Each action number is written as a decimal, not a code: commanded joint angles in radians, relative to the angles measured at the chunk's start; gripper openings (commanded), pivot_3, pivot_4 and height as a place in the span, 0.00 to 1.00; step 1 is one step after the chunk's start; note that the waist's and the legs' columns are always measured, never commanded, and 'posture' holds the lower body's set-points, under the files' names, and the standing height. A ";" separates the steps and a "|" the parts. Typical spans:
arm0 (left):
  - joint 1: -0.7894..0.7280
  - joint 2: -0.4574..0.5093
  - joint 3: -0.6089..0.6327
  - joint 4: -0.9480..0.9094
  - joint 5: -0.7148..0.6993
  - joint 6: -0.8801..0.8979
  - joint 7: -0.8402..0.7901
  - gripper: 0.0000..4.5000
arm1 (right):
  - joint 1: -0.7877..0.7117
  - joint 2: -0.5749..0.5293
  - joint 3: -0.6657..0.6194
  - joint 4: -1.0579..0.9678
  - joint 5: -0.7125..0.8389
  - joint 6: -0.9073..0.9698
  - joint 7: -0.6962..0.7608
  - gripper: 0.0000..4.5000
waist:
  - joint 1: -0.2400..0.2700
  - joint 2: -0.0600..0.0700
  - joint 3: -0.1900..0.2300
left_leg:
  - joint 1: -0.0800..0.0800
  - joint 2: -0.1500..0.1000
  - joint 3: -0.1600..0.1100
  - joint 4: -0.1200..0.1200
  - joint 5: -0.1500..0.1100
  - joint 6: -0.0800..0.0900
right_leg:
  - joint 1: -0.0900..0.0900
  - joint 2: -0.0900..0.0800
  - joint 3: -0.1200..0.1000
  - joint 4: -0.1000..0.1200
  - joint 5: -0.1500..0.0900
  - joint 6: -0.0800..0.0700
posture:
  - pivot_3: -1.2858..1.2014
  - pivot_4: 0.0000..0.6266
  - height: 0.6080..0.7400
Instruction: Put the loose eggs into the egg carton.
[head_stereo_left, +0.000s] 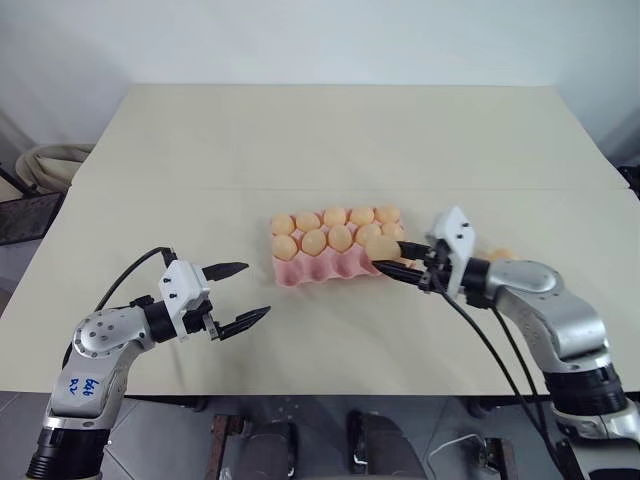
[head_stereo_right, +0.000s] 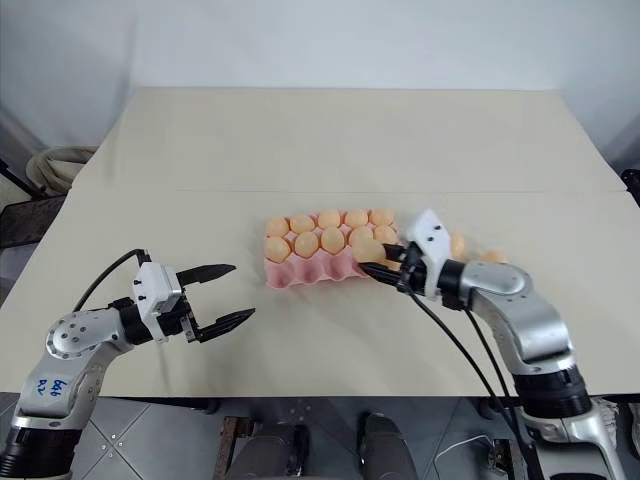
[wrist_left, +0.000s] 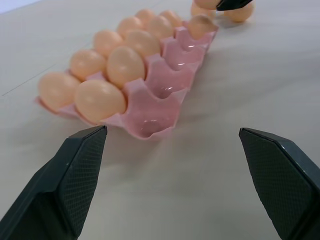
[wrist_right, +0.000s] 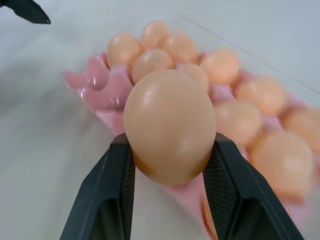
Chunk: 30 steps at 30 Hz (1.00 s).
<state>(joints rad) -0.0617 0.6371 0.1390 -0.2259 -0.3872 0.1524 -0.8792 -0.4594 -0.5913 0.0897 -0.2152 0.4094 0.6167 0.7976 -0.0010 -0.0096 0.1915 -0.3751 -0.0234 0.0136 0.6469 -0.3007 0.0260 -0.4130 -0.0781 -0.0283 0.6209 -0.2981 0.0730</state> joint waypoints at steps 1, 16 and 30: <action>0.011 -0.001 0.019 -0.051 -0.017 0.000 0.012 1.00 | -0.028 0.005 0.012 -0.001 -0.010 0.030 -0.012 0.50 | 0.001 0.000 0.000 | -0.001 0.000 0.000 0.000 0.000 0.000 | 0.000 0.000 0.000 0.000 0.000 0.000 | 0.52 0.24 1.00; -0.054 -0.021 -0.037 -0.007 -0.014 0.000 -0.020 1.00 | 0.324 -0.148 -0.359 -0.199 0.090 0.005 0.042 0.99 | 0.022 0.000 0.000 | -0.001 0.000 -0.002 0.000 -0.005 0.002 | 0.002 0.000 -0.003 -0.005 0.000 0.001 | 0.52 0.24 1.00; -0.223 -0.057 -0.122 0.173 0.003 -0.046 -0.124 1.00 | 0.877 0.024 -0.741 -0.275 0.078 -0.286 -0.004 0.99 | 0.003 0.000 0.000 | 0.005 0.000 0.006 0.002 -0.001 0.004 | 0.005 0.001 0.005 0.001 0.001 0.001 | 0.52 0.24 1.00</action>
<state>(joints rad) -0.2693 0.5828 0.0165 -0.0552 -0.3846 0.1263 -0.9965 0.4132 -0.5716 -0.6186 -0.4498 0.4898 0.3669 0.8136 0.0017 -0.0097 0.1915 -0.3694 -0.0232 0.0192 0.6488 -0.3018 0.0296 -0.4082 -0.0772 -0.0232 0.6219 -0.2974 0.0744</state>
